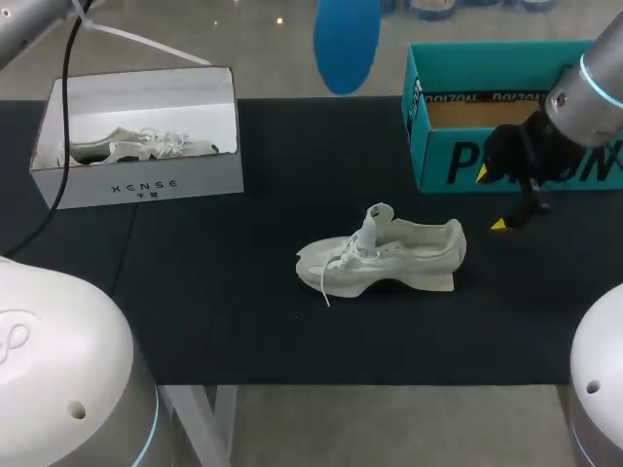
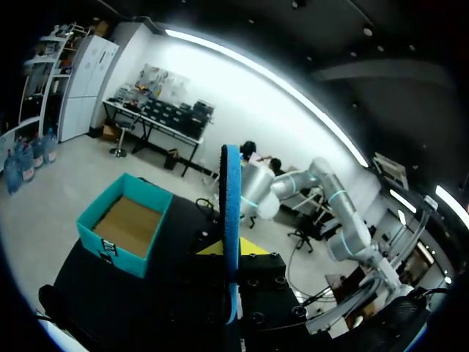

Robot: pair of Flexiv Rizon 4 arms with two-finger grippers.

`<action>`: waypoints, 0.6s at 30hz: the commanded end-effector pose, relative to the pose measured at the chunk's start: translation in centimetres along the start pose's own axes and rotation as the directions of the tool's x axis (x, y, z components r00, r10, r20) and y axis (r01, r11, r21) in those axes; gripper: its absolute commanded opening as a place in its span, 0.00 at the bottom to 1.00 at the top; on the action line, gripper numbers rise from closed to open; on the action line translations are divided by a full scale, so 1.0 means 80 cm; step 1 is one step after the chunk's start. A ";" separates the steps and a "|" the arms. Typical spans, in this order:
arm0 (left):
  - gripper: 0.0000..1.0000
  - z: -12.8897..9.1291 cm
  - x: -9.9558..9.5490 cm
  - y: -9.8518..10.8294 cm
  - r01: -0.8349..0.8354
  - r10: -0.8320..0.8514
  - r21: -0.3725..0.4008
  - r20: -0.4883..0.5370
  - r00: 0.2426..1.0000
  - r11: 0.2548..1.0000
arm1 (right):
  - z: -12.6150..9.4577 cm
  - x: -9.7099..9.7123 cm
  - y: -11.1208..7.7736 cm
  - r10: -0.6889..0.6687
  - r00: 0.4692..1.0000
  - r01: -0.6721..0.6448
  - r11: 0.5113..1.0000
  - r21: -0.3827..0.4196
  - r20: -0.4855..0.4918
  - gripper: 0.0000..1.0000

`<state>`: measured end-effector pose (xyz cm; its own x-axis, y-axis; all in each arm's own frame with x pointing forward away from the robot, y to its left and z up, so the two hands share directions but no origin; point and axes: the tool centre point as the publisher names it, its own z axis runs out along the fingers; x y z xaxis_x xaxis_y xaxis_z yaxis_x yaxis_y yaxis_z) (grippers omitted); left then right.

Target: Take the shoe out of the shoebox, open the shoe tongue, remove and reinsert the insole, then place the shoe into the shoebox

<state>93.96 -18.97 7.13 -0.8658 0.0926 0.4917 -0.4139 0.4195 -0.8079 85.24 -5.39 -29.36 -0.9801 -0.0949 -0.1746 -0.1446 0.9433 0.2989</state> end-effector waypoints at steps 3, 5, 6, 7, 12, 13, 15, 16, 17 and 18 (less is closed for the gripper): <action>0.00 0.000 -0.001 0.001 -0.001 0.001 0.001 -0.001 1.000 1.000 | 0.000 -0.004 0.004 0.019 1.000 -0.018 0.998 0.060 -0.005 1.00; 0.00 0.001 0.005 0.001 0.003 -0.003 0.013 -0.012 1.000 1.000 | 0.000 -0.004 0.004 0.019 1.000 -0.018 0.998 0.060 -0.005 1.00; 0.00 0.003 0.012 0.002 0.003 -0.003 0.013 -0.014 1.000 1.000 | 0.000 -0.004 0.004 0.019 1.000 -0.018 0.998 0.060 -0.005 1.00; 0.00 0.004 0.017 0.002 0.001 -0.001 0.010 -0.014 1.000 1.000 | 0.000 -0.004 0.004 0.019 1.000 -0.018 0.998 0.060 -0.005 1.00; 0.00 0.012 0.045 0.005 -0.017 0.018 0.013 -0.028 0.999 1.000 | 0.000 -0.004 0.004 0.019 1.000 -0.018 0.998 0.060 -0.005 1.00; 0.00 0.012 0.047 0.005 -0.029 0.029 0.004 -0.014 0.999 1.000 | 0.000 -0.004 0.004 0.019 1.000 -0.018 0.998 0.060 -0.005 1.00; 0.00 0.008 0.045 0.005 -0.023 0.023 0.007 0.008 1.000 1.000 | 0.000 -0.004 0.004 0.019 1.000 -0.018 0.998 0.060 -0.005 1.00; 0.00 0.005 0.042 0.004 -0.019 0.019 0.011 0.004 1.000 1.000 | 0.000 -0.004 0.004 0.019 1.000 -0.018 0.998 0.060 -0.005 1.00; 0.00 -0.001 0.037 0.003 -0.016 0.016 0.028 0.016 1.000 0.999 | 0.000 -0.004 0.004 0.019 1.000 -0.018 0.998 0.060 -0.005 1.00; 0.00 -0.005 0.033 0.002 -0.011 0.010 0.031 0.022 1.000 0.999 | 0.000 -0.004 0.004 0.019 1.000 -0.018 0.998 0.060 -0.005 1.00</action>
<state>91.84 -19.19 8.67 -0.8741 0.0886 0.4776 -0.4072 0.4024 -0.8199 85.55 -5.07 -29.12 -0.9832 -0.0800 -0.1638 -0.1196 0.9612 0.2484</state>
